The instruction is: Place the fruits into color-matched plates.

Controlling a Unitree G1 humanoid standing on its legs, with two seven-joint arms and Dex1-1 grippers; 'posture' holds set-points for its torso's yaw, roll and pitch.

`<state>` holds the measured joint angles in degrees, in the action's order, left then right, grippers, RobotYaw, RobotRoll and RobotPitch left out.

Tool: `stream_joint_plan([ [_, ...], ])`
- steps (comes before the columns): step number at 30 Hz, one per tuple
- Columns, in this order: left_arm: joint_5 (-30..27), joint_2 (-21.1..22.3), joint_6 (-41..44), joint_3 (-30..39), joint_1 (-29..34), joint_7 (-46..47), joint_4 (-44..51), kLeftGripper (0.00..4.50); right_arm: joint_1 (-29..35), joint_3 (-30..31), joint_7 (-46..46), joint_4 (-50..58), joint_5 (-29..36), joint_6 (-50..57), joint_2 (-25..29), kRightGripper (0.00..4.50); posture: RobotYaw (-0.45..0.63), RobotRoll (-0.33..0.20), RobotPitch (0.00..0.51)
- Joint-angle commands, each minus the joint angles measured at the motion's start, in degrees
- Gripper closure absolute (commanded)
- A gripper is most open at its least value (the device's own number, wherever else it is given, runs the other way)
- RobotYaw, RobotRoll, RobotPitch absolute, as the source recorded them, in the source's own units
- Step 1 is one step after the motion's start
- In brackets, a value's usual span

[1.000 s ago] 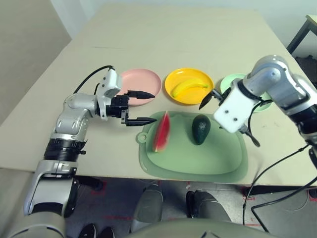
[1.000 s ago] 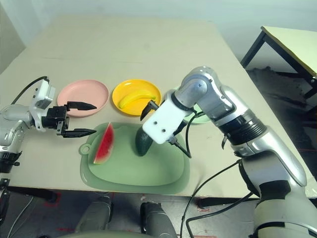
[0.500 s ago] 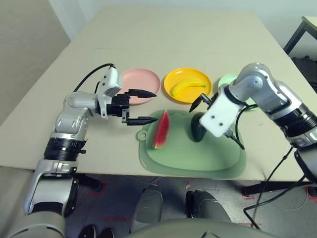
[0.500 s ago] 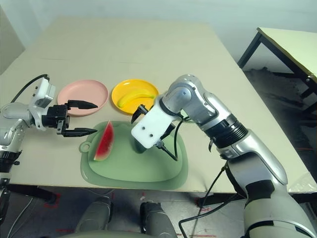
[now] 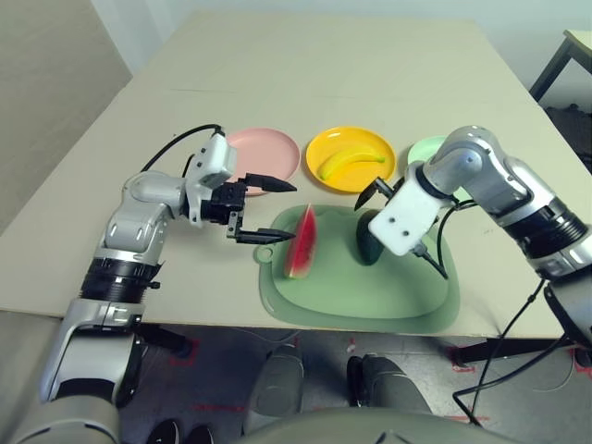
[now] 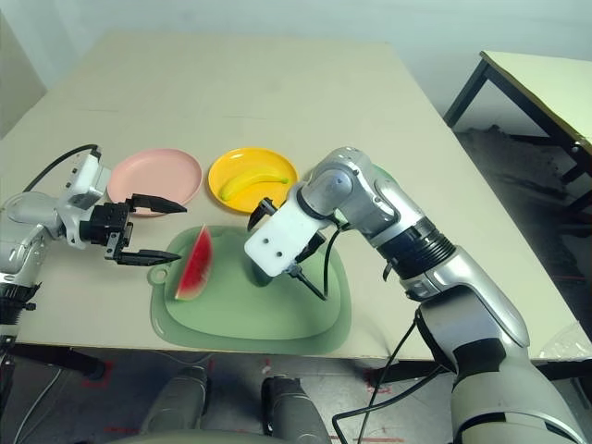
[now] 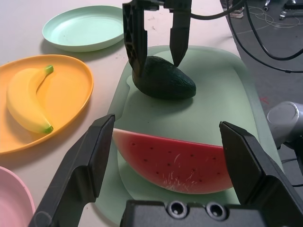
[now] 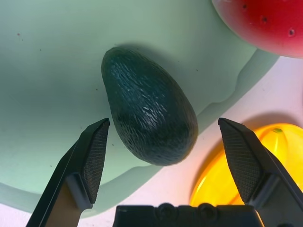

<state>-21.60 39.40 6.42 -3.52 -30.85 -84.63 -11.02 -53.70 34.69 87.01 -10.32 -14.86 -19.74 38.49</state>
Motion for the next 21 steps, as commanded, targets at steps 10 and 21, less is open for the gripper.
stream_joint_plan([
  [10,0.53,0.70,-0.94,-0.83,1.69,-0.59,1.97,0.00,1.32,0.79,0.03,-2.10,-1.64,-1.50,-1.74,0.03,0.25,0.000,0.132],
  [21,0.80,0.98,-2.02,-0.65,2.16,-0.62,1.44,0.00,1.67,0.69,0.29,-3.28,-2.17,-1.79,-1.87,0.03,0.25,0.000,0.134],
])
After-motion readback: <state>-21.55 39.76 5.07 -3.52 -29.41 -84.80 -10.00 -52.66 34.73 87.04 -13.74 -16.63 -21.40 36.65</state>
